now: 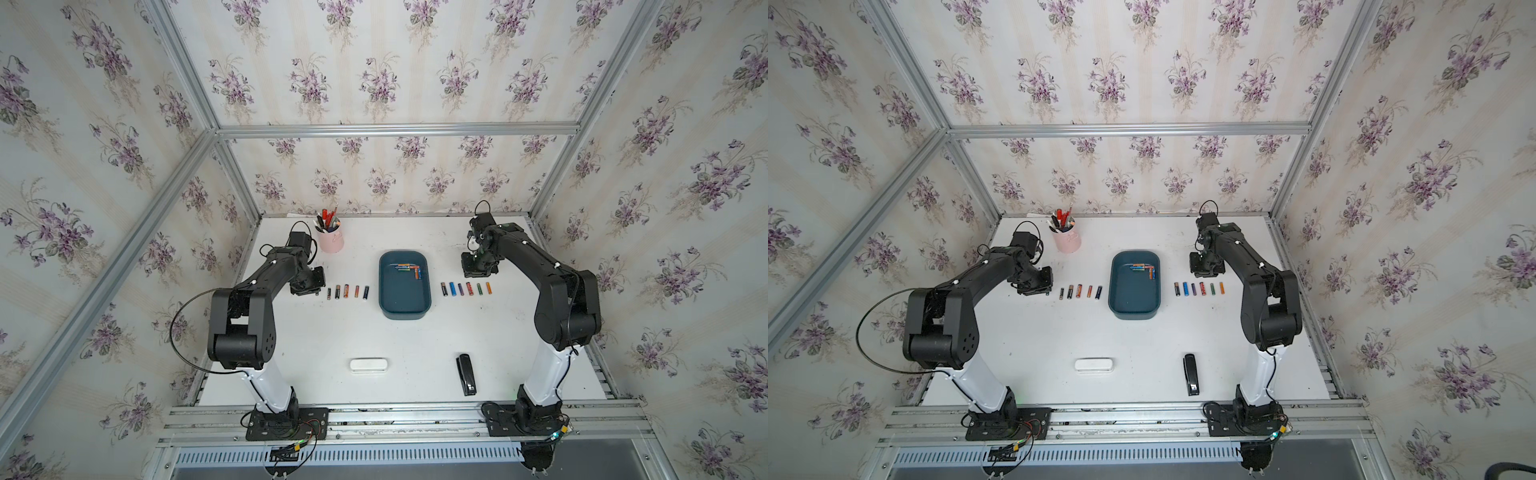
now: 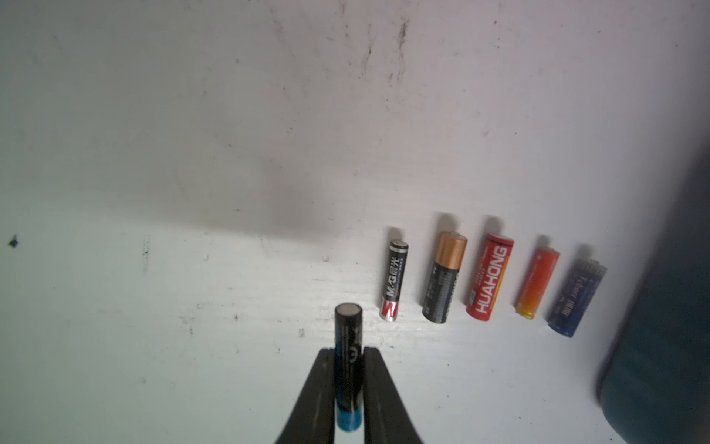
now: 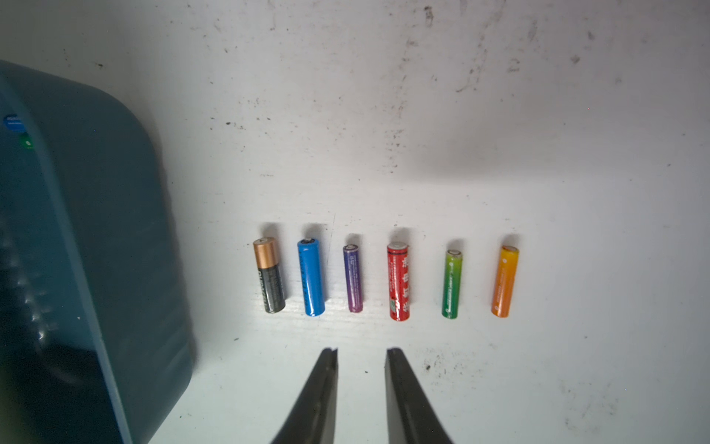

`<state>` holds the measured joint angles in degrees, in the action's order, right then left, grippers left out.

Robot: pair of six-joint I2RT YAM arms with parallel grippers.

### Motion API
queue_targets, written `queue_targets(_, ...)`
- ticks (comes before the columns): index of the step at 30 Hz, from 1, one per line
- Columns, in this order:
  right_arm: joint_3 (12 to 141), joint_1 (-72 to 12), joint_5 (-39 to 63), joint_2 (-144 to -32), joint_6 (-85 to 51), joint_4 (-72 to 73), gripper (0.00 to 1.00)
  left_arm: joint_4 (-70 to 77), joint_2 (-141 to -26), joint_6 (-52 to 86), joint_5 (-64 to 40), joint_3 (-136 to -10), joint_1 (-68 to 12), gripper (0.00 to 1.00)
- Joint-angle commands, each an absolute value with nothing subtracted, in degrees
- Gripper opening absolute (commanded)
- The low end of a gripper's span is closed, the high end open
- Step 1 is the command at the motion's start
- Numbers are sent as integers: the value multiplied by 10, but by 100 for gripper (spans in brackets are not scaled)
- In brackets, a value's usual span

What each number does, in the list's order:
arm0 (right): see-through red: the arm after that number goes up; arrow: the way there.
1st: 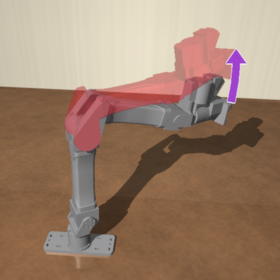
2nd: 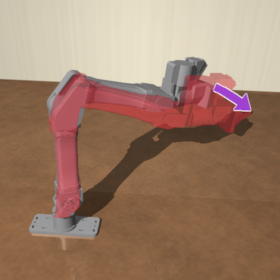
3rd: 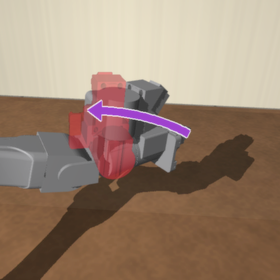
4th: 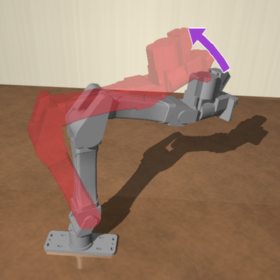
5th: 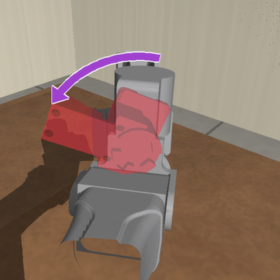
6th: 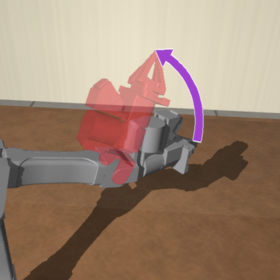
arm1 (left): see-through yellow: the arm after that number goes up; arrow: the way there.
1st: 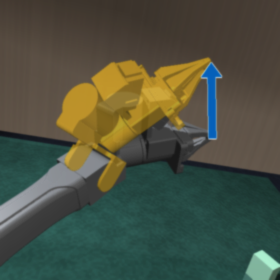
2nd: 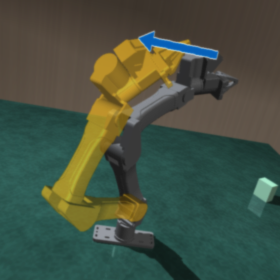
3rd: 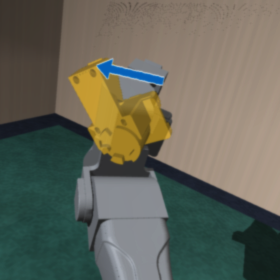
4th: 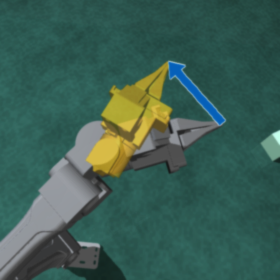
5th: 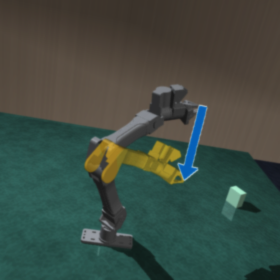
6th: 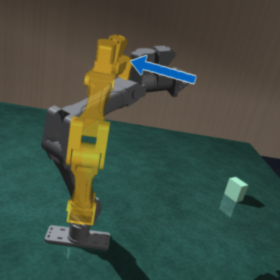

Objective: Take the batteries out of the storage box
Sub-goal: Place the battery at the center of the board.

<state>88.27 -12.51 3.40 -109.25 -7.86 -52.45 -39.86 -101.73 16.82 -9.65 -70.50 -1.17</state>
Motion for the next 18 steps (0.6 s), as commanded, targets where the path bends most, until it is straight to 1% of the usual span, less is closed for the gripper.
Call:
queue_targets(1,887,-126,25,-1097,-77,-534,28,-391,-1035,149,-84,-712,-11,18)
queue_targets(18,903,-128,18,-1112,-77,-542,28,-381,-1095,137,-96,-722,-12,19)
